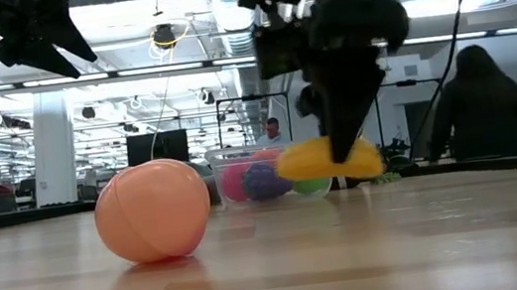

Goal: Pick and placing Produce into tupperware
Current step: Put the yellow banana into the transparent bin

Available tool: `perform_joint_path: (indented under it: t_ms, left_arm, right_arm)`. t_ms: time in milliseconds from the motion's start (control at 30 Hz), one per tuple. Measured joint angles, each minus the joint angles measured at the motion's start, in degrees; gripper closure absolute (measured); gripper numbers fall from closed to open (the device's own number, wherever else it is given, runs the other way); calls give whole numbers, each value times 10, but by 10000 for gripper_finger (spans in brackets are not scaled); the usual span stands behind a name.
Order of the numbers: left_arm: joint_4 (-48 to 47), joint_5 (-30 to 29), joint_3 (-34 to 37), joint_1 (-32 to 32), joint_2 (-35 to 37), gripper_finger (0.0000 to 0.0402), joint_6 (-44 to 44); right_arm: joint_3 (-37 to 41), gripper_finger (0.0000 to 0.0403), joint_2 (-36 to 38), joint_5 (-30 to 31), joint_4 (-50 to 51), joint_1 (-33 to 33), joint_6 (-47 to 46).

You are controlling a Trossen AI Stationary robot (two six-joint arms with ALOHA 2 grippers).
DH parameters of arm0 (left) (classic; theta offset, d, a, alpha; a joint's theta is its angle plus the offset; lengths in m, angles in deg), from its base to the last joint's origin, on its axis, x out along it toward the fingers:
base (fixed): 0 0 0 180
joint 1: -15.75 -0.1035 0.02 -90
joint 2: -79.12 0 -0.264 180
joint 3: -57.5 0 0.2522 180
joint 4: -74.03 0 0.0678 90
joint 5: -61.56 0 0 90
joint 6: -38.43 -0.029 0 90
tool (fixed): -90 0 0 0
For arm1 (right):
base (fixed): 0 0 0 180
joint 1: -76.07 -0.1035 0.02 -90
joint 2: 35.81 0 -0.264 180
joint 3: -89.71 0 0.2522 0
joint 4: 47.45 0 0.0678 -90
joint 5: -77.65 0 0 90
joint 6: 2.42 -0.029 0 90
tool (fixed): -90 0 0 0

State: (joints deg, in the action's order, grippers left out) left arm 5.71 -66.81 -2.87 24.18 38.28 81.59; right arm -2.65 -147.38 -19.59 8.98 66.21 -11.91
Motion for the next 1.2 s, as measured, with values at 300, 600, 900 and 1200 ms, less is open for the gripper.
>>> perform_joint_path:
  t_ms: [300,600,900,1200]
  left_arm:
    - [1,0,0,0,0,93,2]
    - [1,0,0,0,0,93,2]
    - [3,1,0,0,0,93,2]
    - [4,6,0,0,0,93,1]
  right_arm:
    - [1,239,58,15,10,16,-16]
    - [1,233,140,32,-37,39,-42]
    - [1,238,187,41,-110,59,-42]
    - [5,233,195,41,-159,59,-44]
